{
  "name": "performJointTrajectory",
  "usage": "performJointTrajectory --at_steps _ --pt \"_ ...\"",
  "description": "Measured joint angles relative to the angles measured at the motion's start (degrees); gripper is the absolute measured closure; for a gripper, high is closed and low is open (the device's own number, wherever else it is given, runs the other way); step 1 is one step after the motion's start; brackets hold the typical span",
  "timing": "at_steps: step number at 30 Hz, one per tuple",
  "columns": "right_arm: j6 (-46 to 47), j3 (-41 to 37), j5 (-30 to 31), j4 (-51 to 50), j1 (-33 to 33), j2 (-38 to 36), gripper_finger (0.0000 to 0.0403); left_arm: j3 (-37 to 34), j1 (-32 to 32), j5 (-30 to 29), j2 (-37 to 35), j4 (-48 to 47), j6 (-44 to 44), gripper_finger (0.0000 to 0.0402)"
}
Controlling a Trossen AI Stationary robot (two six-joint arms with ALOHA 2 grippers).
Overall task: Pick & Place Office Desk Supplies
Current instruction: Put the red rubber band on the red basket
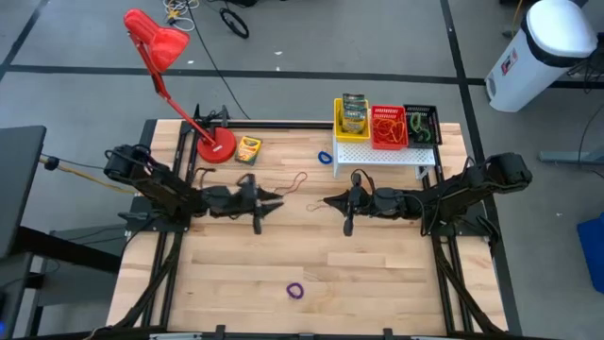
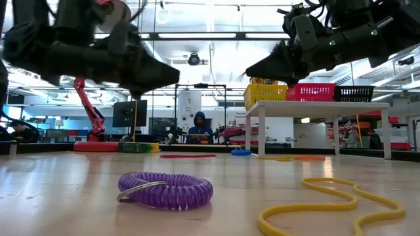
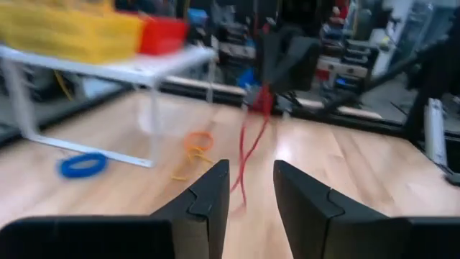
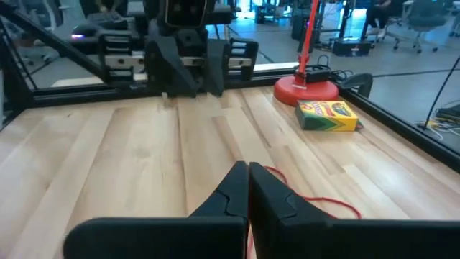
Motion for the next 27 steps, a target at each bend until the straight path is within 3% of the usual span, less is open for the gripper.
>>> performJointTrajectory --at_steps 6,12,21,27 --pt "0.6 1.5 1.5 -2.6 0.0 -3.7 0.0402 -8.7 1.5 -1.9 0.0 17.9 3.9 0.0282" --pt "-0.2 10.0 10.4 -24.7 0.0 -12.9 0.0402 -10.5 4.1 -3.9 0.3 18.2 5.3 0.0294" --pt "1.0 31.0 27.1 -58.3 -3.0 -18.4 0.0403 -9.6 6.2 1.8 0.6 17.0 6.1 0.0392" --pt "2.1 43.3 32.8 -75.6 -7.3 -18.3 0.0403 -9.5 6.0 3.4 0.6 14.7 5.5 0.0382"
